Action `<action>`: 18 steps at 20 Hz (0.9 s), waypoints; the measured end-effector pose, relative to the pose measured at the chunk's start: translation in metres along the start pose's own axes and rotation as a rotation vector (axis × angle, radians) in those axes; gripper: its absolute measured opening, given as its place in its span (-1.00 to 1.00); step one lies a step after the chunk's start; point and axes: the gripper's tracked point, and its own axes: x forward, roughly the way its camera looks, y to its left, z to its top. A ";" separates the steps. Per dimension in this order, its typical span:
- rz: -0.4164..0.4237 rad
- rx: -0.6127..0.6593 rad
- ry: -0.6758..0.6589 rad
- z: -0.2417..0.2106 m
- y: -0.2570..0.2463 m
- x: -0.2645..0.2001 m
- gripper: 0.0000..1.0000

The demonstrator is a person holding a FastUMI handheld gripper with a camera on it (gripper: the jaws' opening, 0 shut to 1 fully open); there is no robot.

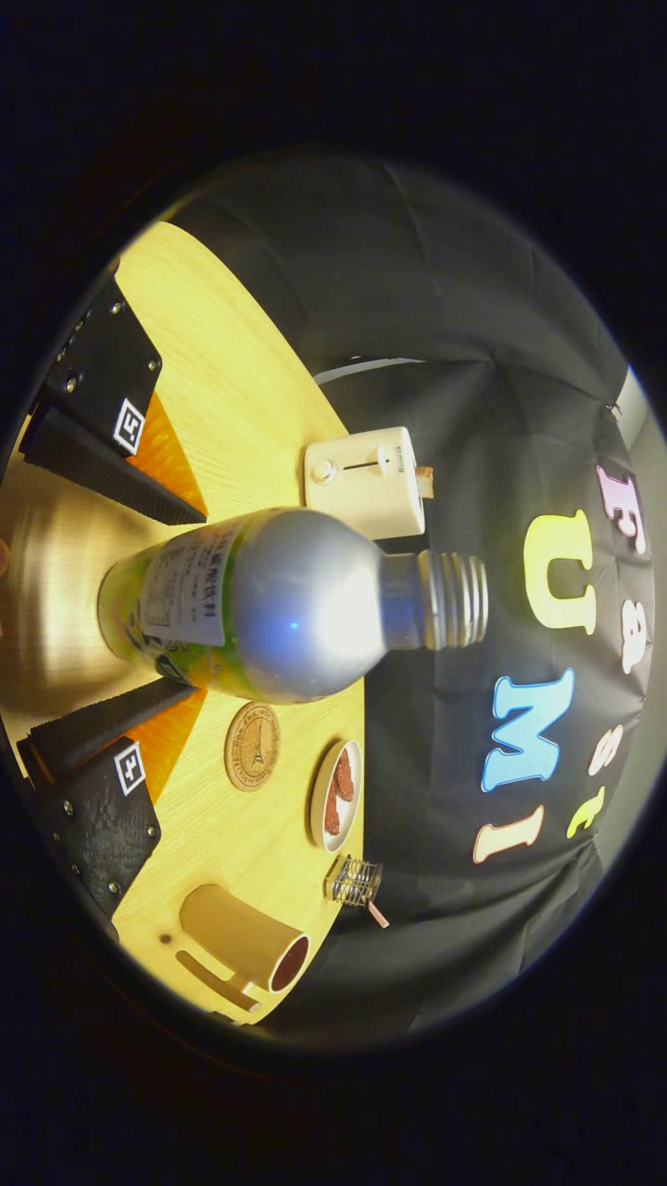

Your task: Take the bottle from table, then pour the juice into the cup, finally place the bottle on the coaster

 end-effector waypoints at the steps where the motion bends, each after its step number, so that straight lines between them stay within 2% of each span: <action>1: -0.008 0.003 0.008 -0.003 -0.002 0.000 0.95; 3: -0.021 0.008 0.007 -0.003 -0.005 -0.001 0.95; 5: -0.012 0.018 0.019 -0.004 -0.004 0.002 0.83; 6: -0.009 0.015 0.021 -0.003 -0.004 0.004 0.69; 7: -0.007 0.014 0.027 -0.003 -0.003 0.002 0.63; 12: 0.024 0.050 0.049 0.001 -0.002 0.001 0.59; 18: 0.060 0.136 0.023 0.031 -0.007 -0.009 0.52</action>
